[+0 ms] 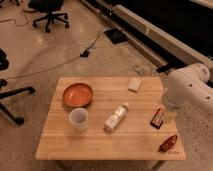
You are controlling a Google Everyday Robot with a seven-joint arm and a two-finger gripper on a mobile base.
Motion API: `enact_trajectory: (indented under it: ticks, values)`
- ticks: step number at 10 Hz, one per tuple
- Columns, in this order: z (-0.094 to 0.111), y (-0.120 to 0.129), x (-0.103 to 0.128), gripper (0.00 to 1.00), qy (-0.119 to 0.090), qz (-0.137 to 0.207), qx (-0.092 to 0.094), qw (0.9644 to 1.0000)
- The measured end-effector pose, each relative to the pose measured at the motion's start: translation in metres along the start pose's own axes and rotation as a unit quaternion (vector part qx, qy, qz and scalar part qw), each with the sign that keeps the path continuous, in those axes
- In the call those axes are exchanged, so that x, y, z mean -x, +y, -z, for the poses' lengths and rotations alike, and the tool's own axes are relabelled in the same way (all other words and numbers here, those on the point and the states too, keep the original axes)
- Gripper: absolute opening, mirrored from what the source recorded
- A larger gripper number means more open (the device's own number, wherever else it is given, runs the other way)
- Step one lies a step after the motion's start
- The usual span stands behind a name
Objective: Move the arm in a circular motion
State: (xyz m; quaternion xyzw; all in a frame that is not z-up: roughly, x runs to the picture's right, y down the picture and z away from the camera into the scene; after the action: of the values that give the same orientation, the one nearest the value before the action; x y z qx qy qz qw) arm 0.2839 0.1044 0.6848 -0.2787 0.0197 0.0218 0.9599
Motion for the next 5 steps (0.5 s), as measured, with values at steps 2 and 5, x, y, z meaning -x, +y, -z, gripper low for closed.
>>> enact_trajectory:
  ticks: [2,5]
  values:
    - [0.0000,0.0000,0.0000,0.65,0.000,0.000,0.000,1.0000]
    - [0.0000,0.0000,0.0000,0.65,0.000,0.000,0.000,1.0000]
